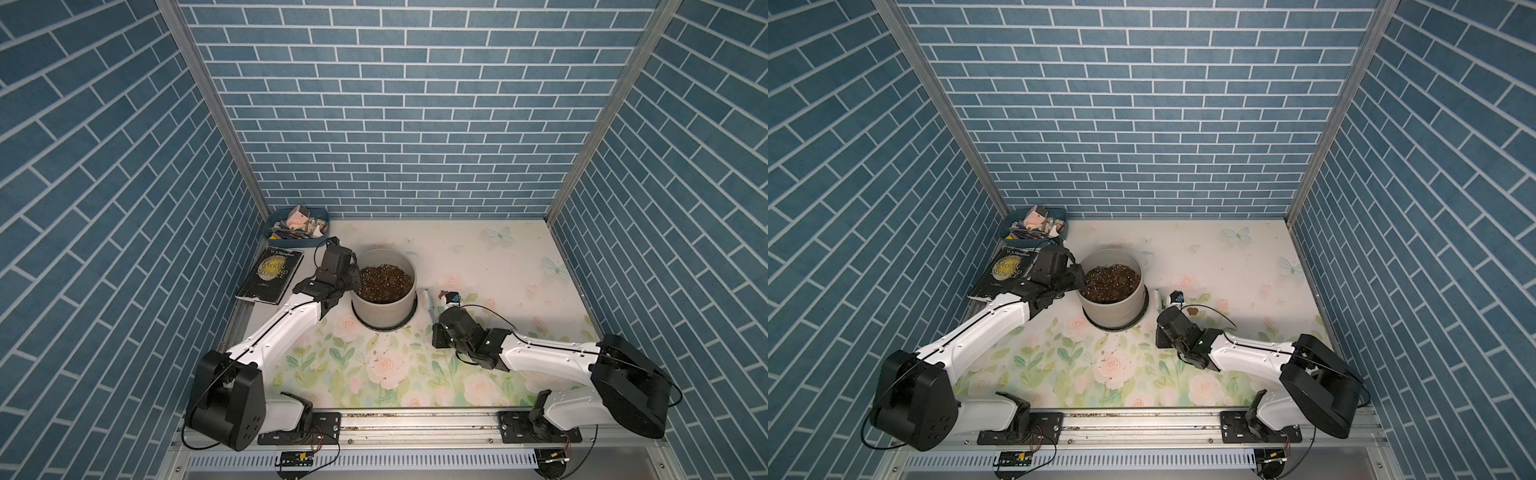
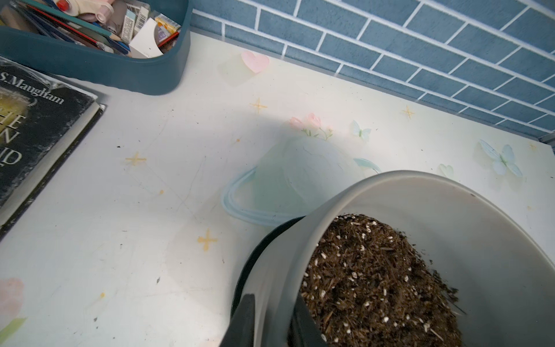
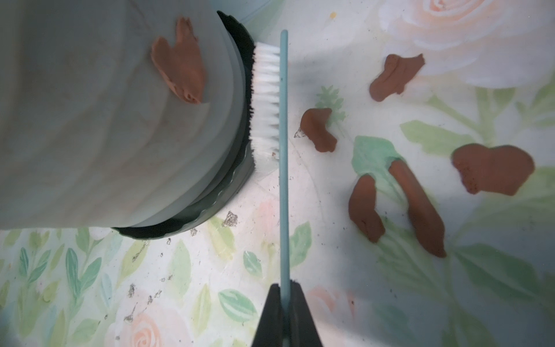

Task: Scrub the dried mud off the ceramic pot
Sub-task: Brush off the soil from the pot.

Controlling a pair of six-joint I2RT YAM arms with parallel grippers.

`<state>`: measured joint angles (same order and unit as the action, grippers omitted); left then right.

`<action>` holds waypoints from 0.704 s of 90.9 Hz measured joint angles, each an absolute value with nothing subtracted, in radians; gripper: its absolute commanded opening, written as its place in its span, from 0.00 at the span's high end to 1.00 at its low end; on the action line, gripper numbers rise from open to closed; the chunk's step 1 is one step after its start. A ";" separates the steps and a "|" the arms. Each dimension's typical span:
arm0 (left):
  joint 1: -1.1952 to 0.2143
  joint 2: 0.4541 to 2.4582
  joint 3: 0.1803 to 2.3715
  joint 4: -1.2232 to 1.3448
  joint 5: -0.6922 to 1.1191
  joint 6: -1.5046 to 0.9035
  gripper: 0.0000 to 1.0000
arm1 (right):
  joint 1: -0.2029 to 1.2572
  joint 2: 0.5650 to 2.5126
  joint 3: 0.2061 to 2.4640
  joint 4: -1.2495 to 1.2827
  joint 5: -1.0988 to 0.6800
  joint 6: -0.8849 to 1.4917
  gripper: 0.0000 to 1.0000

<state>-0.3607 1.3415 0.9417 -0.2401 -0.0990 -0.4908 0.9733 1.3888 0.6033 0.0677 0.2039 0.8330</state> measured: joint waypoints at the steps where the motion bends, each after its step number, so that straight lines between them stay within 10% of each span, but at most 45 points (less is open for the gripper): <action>1: -0.361 1.341 0.942 -0.240 -0.098 -0.490 0.79 | 0.973 1.390 0.605 0.067 0.204 0.833 1.00; 64: -0.360 1.341 0.938 -0.238 -0.092 -0.459 1.00 | 0.969 1.473 0.659 0.141 0.175 0.803 1.00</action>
